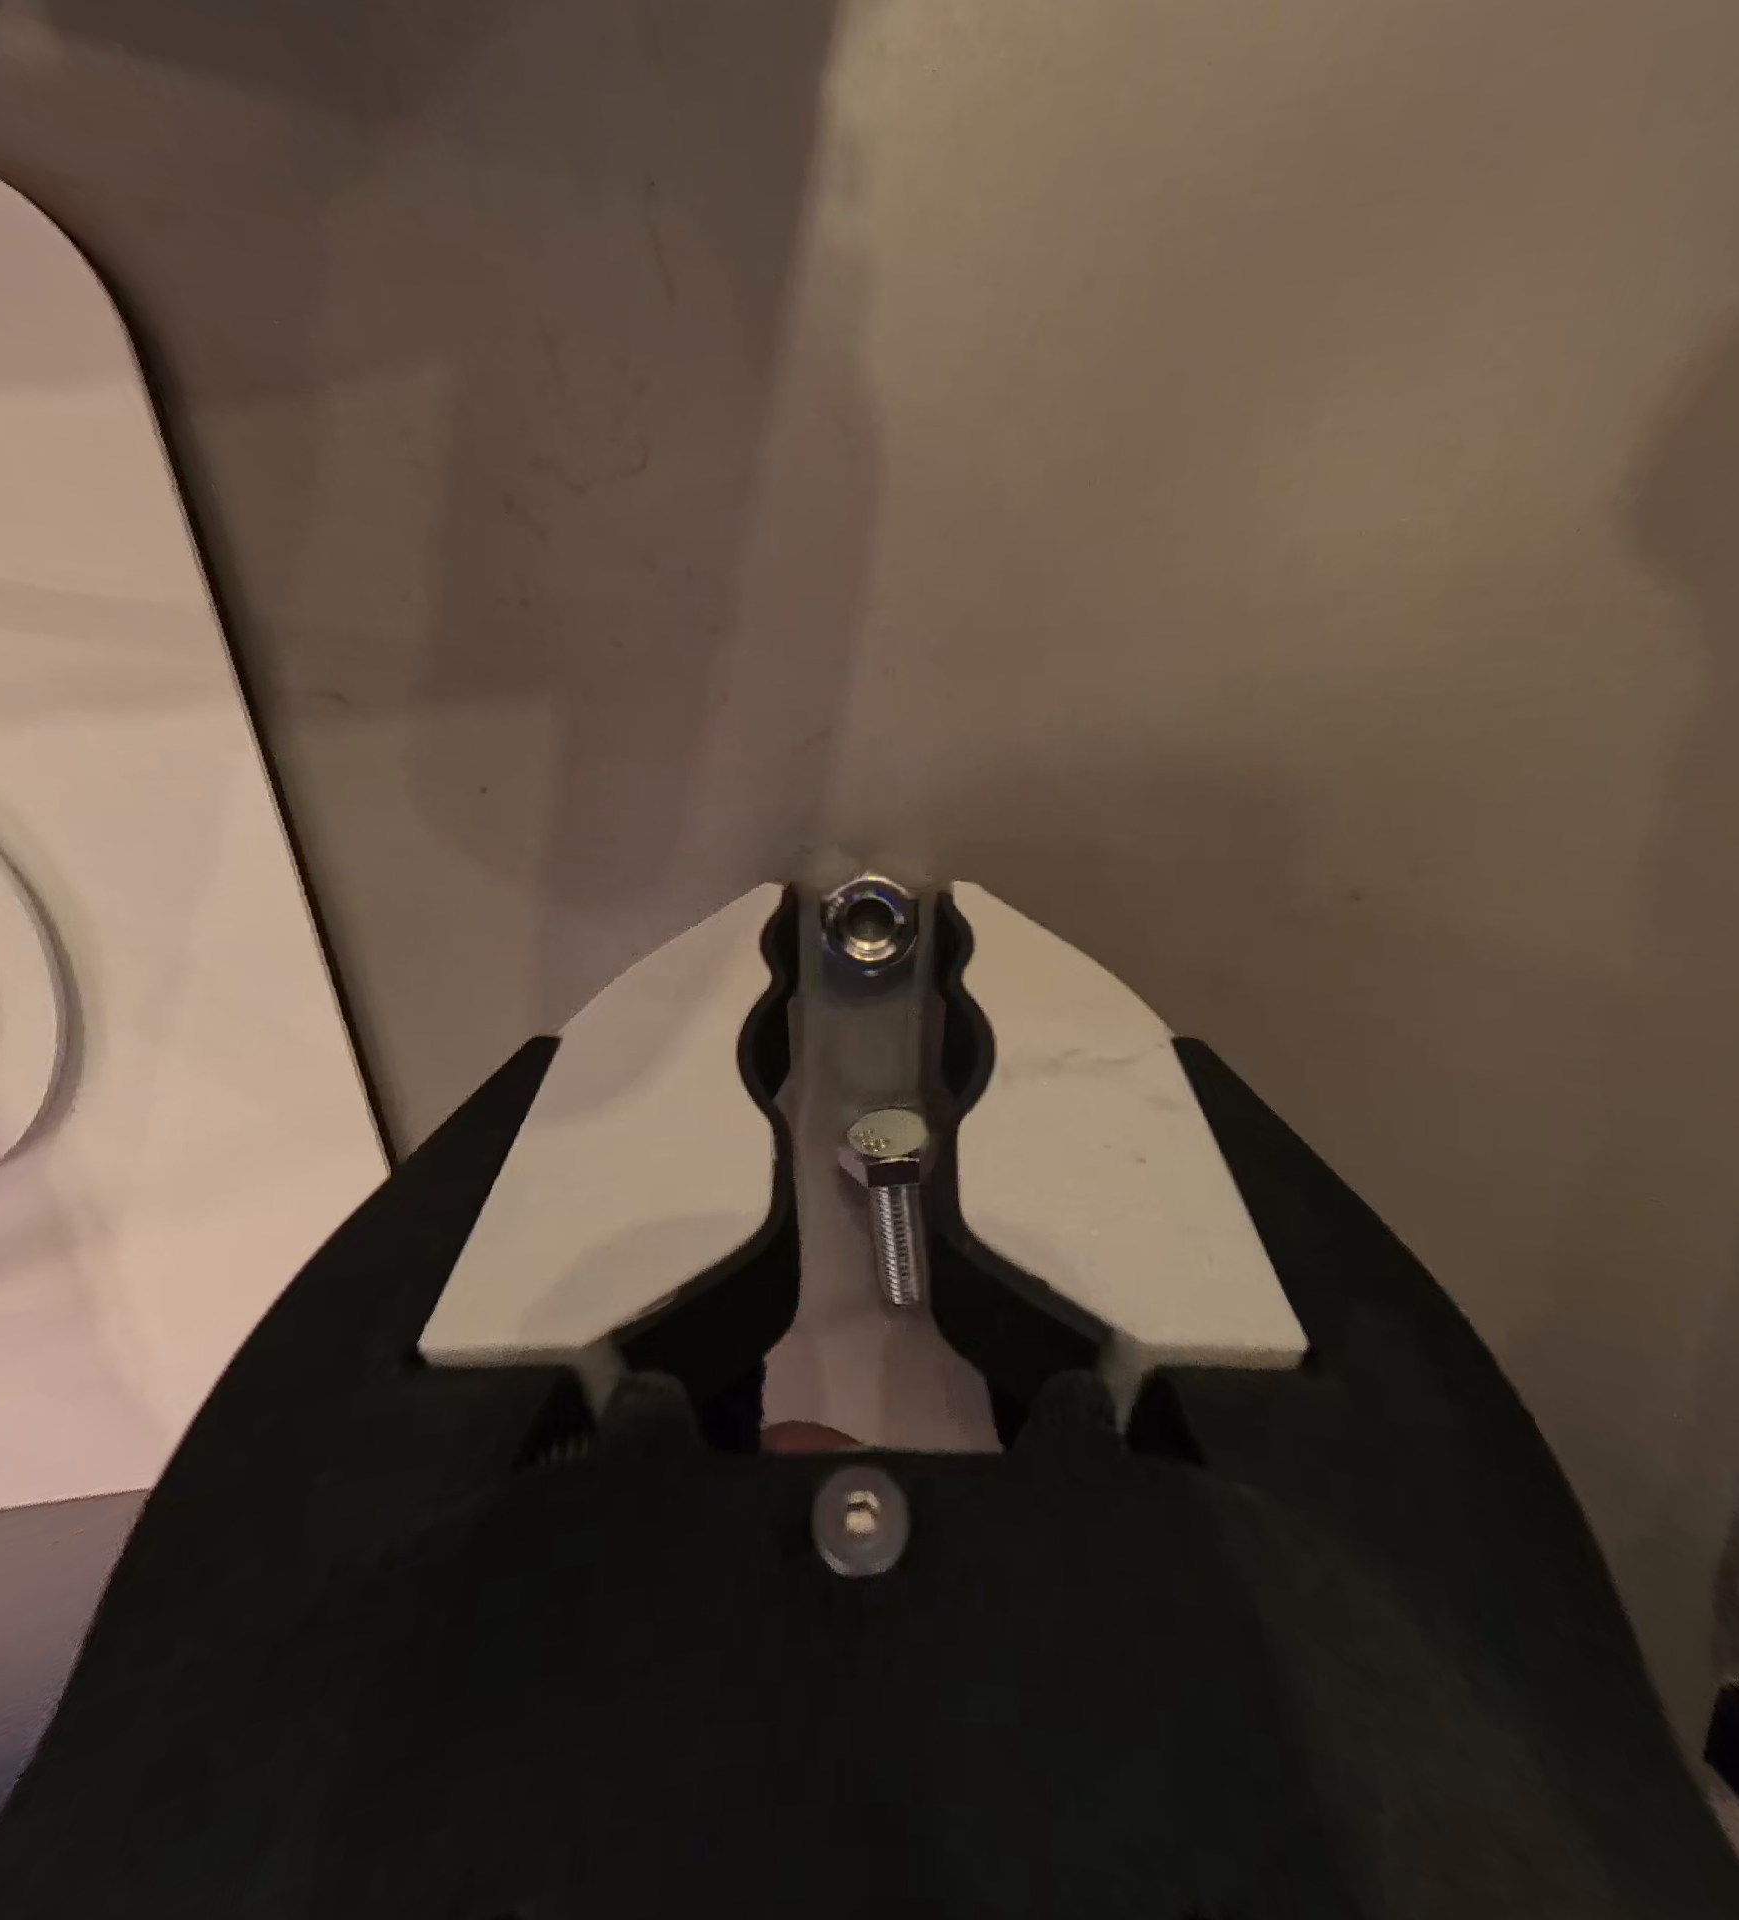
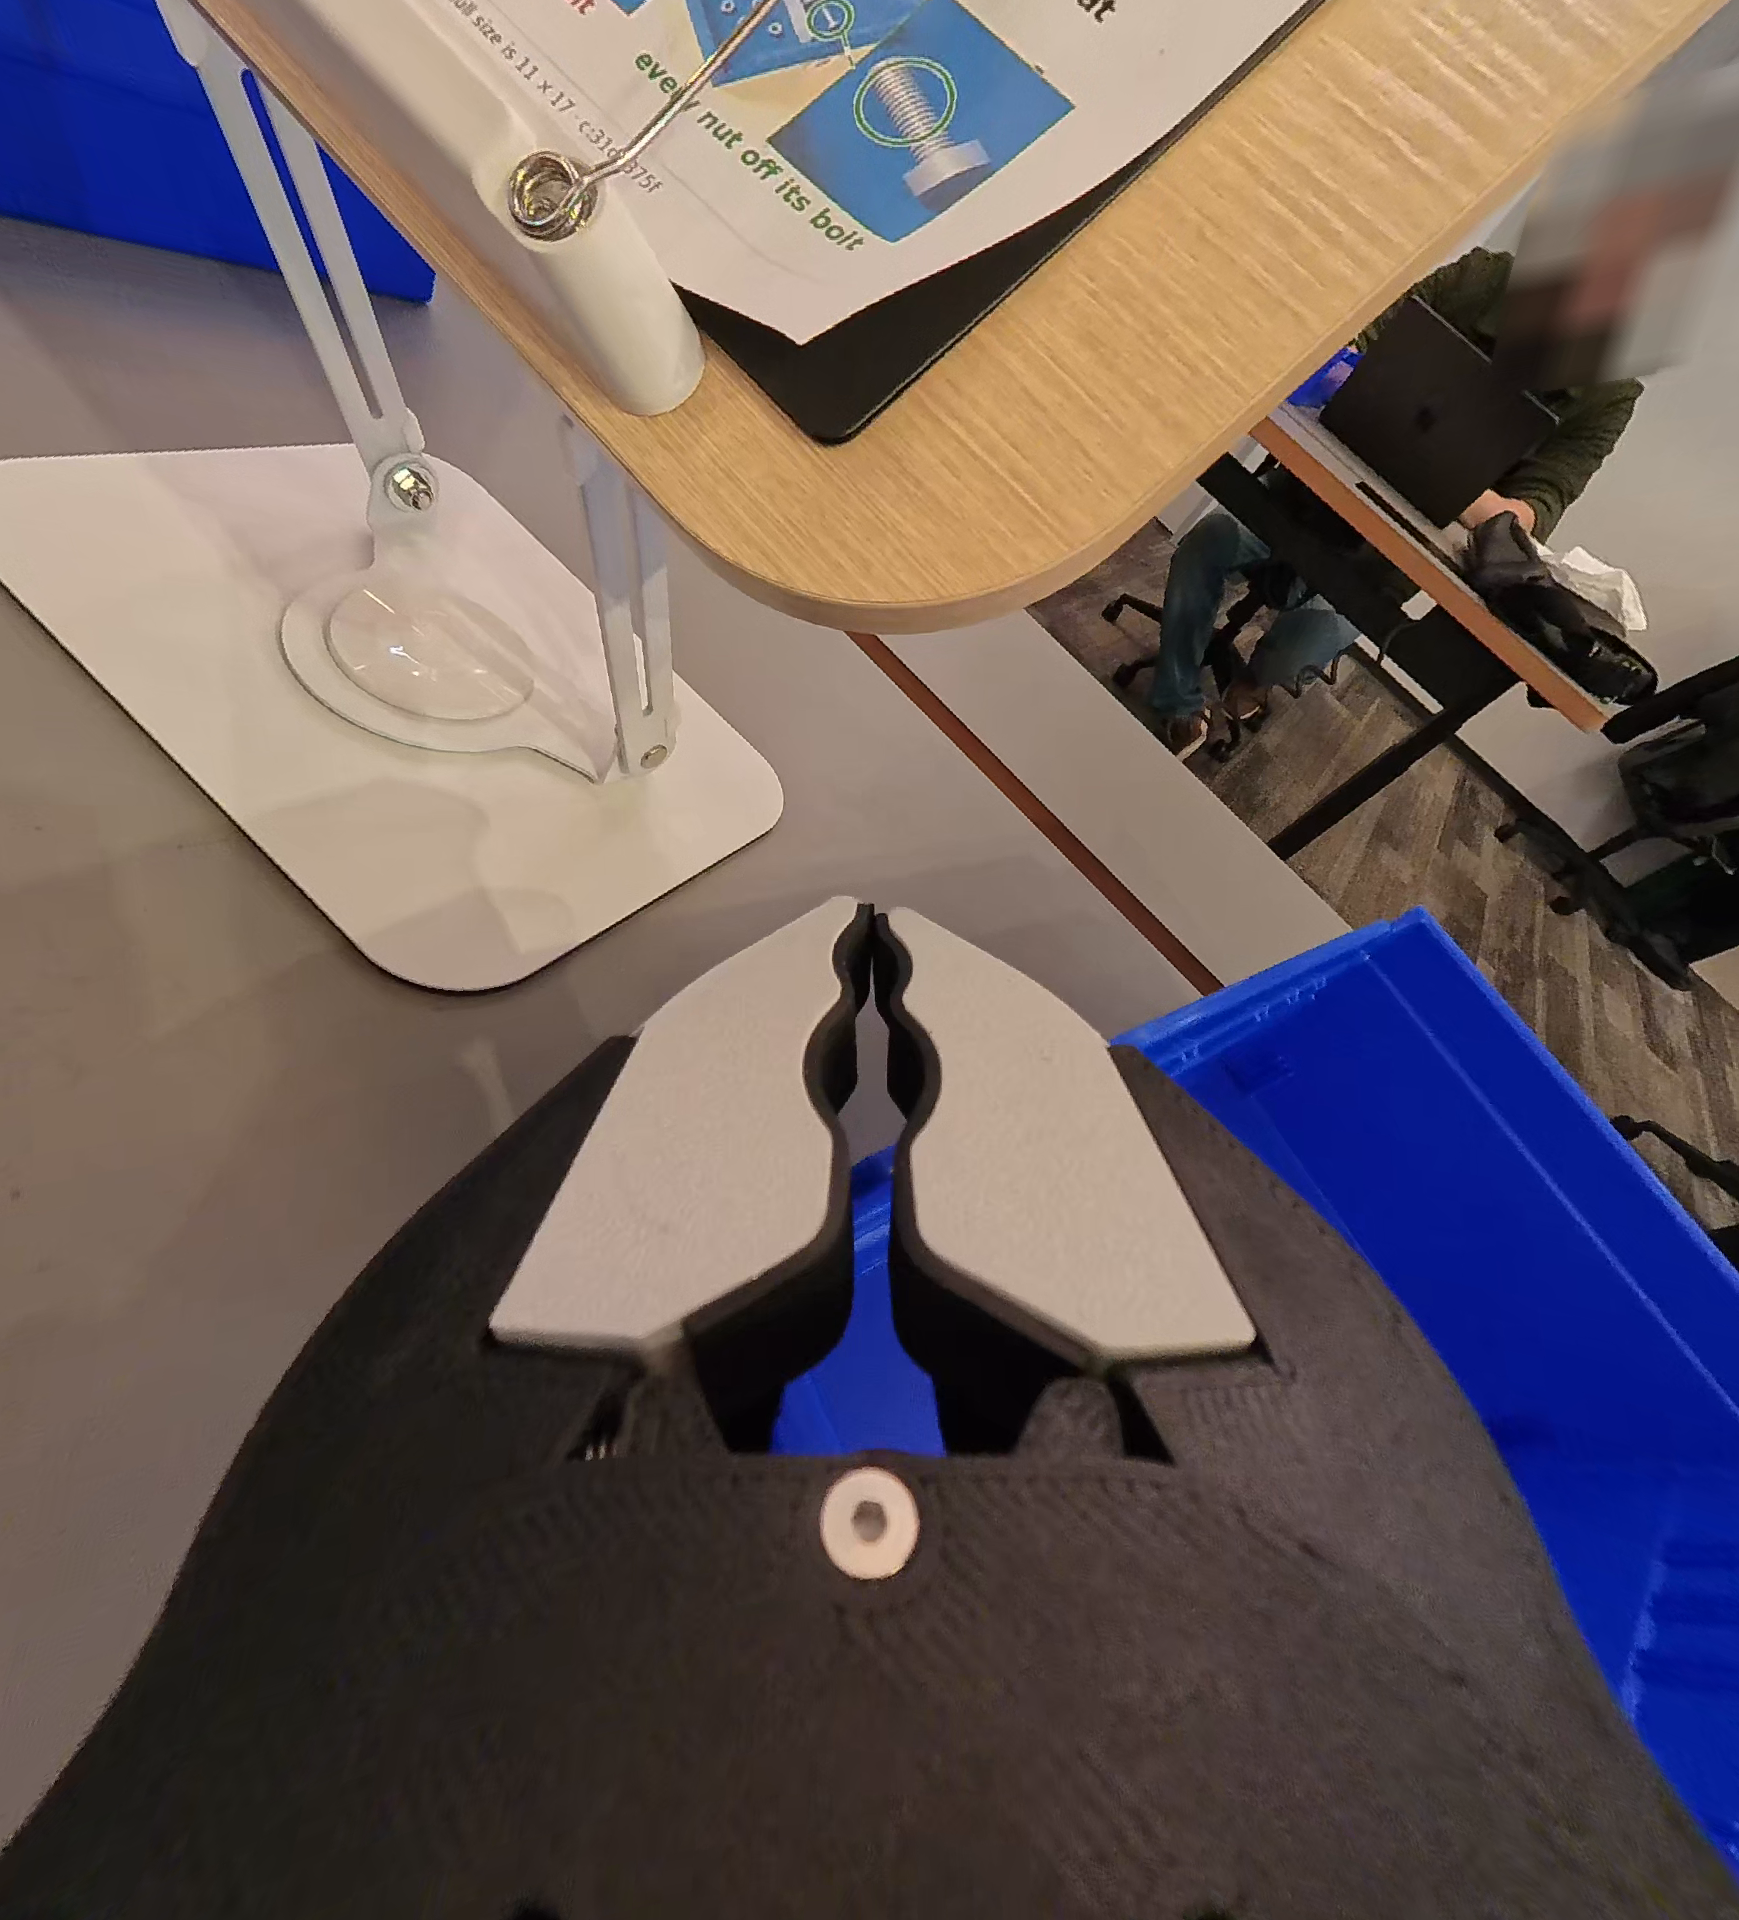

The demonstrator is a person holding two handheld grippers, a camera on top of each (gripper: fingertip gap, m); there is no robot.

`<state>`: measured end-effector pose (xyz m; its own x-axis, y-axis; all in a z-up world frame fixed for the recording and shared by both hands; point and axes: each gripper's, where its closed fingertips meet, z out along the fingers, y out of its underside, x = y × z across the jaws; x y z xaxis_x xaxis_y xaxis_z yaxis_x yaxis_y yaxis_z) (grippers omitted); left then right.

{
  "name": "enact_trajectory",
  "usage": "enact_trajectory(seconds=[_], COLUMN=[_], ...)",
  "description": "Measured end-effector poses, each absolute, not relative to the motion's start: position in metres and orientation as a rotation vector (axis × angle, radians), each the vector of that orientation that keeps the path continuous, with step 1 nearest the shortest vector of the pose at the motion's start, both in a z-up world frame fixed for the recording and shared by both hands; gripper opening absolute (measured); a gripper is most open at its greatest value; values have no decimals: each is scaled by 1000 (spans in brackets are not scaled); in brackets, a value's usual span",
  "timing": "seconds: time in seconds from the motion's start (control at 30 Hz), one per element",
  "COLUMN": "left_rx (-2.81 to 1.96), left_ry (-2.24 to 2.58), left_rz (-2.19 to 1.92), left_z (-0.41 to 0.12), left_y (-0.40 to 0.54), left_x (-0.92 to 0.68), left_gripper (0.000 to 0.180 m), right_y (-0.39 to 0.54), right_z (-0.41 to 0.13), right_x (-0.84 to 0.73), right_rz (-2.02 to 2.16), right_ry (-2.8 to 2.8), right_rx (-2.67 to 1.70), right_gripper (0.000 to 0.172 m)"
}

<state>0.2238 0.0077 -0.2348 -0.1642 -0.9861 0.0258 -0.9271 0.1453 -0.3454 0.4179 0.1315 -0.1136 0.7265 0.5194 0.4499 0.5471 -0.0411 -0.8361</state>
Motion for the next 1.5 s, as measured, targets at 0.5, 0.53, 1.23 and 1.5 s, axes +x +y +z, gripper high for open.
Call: enact_trajectory(seconds=[0.5,0.53,1.23,1.5], left_rx=[-1998,-2005,-1814,-1435], left_ry=[2288,2295,1778,1329], left_rz=[-230,-236,-771,-1170], left_z=[-227,-230,-167,-88], left_y=[12,10,26,32], left_x=[167,168,204,199], left_gripper=[36,35,19,19], right_y=[130,130,114,69], right_z=[-111,-110,-92,-103], right_x=[418,418,398,303], right_rz=[-29,-30,96,521], right_ry=[-862,-860,-894,-1088], right_rx=[-1673,-1672,-1591,-1547], right_gripper=[0,0,0,0])
